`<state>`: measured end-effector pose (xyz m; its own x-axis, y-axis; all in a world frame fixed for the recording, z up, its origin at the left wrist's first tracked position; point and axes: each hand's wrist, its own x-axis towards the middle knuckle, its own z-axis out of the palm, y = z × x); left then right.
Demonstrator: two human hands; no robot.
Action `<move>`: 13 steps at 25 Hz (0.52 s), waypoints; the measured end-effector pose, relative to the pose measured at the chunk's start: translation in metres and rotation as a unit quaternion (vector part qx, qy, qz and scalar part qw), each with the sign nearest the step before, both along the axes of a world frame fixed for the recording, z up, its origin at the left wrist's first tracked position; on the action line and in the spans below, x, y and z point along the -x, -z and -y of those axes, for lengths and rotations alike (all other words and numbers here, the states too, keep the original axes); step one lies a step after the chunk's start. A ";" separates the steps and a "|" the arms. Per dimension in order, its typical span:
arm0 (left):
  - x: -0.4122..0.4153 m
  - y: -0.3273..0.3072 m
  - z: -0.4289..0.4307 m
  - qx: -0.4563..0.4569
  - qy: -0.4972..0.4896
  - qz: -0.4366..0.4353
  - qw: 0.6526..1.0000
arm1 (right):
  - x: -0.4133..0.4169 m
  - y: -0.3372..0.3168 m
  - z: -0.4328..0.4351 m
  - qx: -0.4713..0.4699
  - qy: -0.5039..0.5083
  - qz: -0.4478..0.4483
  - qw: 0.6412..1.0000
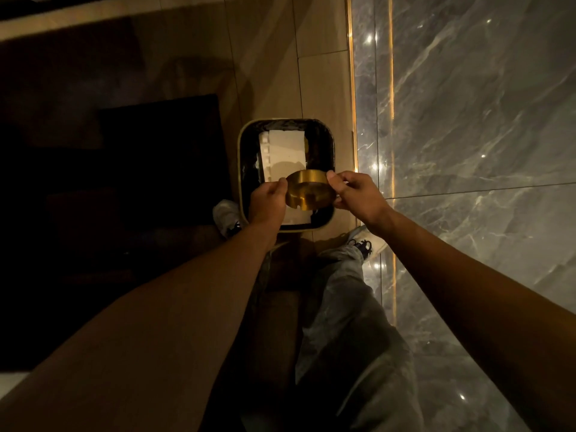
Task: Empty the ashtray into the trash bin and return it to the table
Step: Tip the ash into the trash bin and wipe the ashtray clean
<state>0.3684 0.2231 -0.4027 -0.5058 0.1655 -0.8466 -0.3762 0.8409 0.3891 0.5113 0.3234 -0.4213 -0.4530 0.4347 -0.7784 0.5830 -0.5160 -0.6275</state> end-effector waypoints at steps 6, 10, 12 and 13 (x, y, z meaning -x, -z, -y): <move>-0.022 -0.036 0.006 -0.063 0.078 -0.080 0.992 | -0.009 -0.031 0.006 0.005 0.039 0.038 0.999; -0.032 -0.059 0.018 -0.098 0.152 -0.084 0.980 | -0.022 -0.064 0.010 0.003 0.039 0.050 0.998; -0.035 -0.075 0.026 -0.116 0.184 -0.058 0.974 | -0.029 -0.081 0.012 0.005 0.048 0.043 0.998; -0.037 -0.086 0.028 -0.121 0.204 -0.051 0.970 | -0.034 -0.090 0.013 0.004 0.049 0.039 0.998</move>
